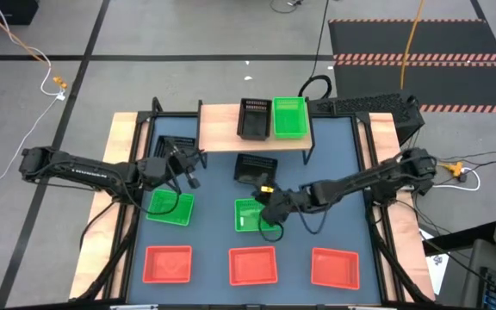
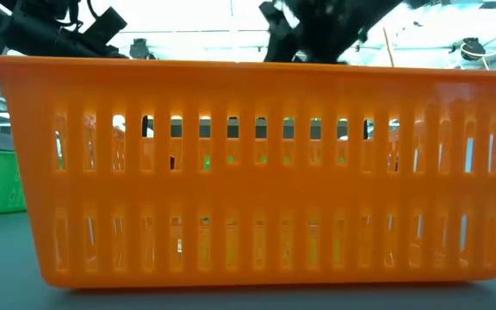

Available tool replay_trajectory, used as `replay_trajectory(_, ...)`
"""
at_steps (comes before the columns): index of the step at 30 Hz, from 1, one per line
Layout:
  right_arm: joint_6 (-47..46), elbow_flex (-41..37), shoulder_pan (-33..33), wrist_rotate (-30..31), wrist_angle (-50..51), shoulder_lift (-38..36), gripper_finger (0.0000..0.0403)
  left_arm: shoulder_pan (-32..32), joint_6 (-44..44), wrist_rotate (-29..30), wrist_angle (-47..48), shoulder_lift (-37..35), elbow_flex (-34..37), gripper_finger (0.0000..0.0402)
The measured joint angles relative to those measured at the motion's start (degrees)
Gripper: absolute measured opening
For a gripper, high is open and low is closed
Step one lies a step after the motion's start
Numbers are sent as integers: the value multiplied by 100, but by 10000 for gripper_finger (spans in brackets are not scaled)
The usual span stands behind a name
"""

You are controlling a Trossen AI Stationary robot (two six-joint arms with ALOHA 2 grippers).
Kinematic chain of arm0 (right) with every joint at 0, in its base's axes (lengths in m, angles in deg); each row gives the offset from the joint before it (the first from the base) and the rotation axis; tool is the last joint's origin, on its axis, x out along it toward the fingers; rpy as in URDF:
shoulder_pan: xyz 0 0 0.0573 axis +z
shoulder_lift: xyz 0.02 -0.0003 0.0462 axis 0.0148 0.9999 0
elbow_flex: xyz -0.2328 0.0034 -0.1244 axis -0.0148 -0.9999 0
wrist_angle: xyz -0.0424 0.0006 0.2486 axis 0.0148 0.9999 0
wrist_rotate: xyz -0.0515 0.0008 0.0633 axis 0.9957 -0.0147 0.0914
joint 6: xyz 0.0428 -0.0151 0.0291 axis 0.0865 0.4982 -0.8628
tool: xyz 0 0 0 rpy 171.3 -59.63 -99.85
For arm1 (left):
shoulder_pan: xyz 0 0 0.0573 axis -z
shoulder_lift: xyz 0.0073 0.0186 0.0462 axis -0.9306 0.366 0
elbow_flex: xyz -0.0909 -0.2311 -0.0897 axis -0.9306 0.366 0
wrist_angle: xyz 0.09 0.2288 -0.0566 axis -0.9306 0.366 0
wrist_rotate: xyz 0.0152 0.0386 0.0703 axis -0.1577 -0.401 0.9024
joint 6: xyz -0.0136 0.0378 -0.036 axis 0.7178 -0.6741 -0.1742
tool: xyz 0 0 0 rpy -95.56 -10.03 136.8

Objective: Stack baskets on shelf by color
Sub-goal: Put the bottom right orange bin on the shelf

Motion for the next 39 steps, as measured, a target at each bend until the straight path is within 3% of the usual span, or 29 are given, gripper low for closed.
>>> replay_trajectory(6,-694,7,132,198,541,-695,102,123,536,2,291,0,-5,46)
replay_trajectory(10,-1515,7,69,116,1690,-1071,102,238,734,5,426,0,-5,46)
replay_trajectory(16,-2710,3,-62,-1403,3173,-1249,102,253,839,2,500,7,-5,46)
replay_trajectory(22,-3111,6,-56,-3003,2376,-1236,102,192,922,-120,482,9,-5,46)
replay_trajectory(26,-2326,7,-56,-4096,1785,-1137,102,173,894,-122,458,9,-5,46)
replay_trajectory(29,-1696,7,-56,-4306,1455,-945,102,177,898,-130,489,15,-5,46)
replay_trajectory(32,-1688,7,-54,-4391,1127,-632,102,175,896,-128,558,17,-5,46)
replay_trajectory(37,-1348,4,31,-5485,1052,-50,102,185,912,-131,607,99,-5,46)
replay_trajectory(39,-1202,4,115,-5558,924,153,99,184,904,-133,675,166,-5,46)
